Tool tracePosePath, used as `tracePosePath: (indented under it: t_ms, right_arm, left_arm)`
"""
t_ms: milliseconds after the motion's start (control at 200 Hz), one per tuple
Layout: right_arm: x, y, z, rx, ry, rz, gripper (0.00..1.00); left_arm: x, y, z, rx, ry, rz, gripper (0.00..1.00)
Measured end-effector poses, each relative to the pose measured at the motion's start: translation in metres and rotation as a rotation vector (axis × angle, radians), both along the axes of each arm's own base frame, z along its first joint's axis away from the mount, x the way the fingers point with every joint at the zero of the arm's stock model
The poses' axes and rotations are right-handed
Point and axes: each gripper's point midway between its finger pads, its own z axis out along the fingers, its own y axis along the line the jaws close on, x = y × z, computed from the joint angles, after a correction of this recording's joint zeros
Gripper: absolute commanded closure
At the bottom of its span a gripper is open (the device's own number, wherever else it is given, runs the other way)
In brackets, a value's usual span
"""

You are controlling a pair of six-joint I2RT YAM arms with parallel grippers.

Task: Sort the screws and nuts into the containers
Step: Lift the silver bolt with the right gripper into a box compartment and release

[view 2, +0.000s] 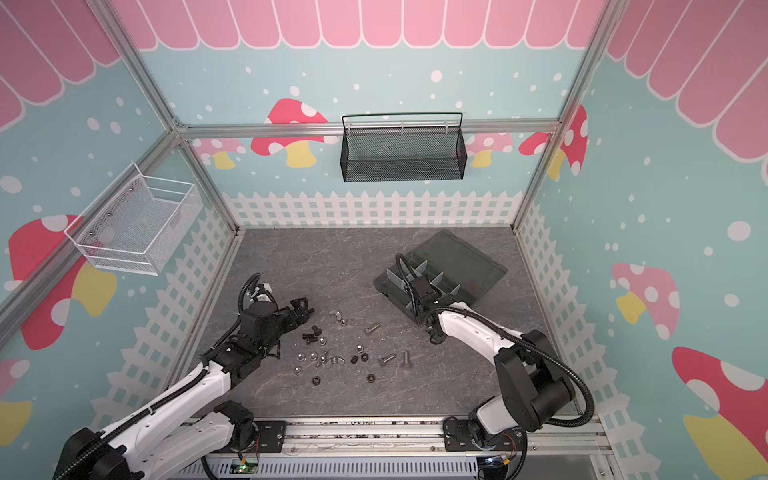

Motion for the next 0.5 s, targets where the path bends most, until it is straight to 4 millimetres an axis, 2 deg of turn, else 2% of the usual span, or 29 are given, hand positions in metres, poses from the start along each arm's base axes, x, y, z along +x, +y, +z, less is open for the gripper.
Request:
tracePosePath:
  t_ms: [100, 250, 500]
  right_arm:
    - [0.0, -0.002, -0.005, 0.007, 0.012, -0.005, 1.0]
    - [0.0, -0.001, -0.015, 0.017, 0.036, -0.006, 0.94]
    - [0.001, 0.003, -0.026, 0.026, 0.058, -0.001, 0.71]
  left_arm:
    - [0.0, 0.0, 0.002, -0.005, -0.006, 0.002, 0.0]
    - [0.0, 0.0, 0.002, -0.008, -0.007, 0.003, 0.0]
    - [0.0, 0.0, 0.002, -0.01, -0.005, 0.005, 0.0]
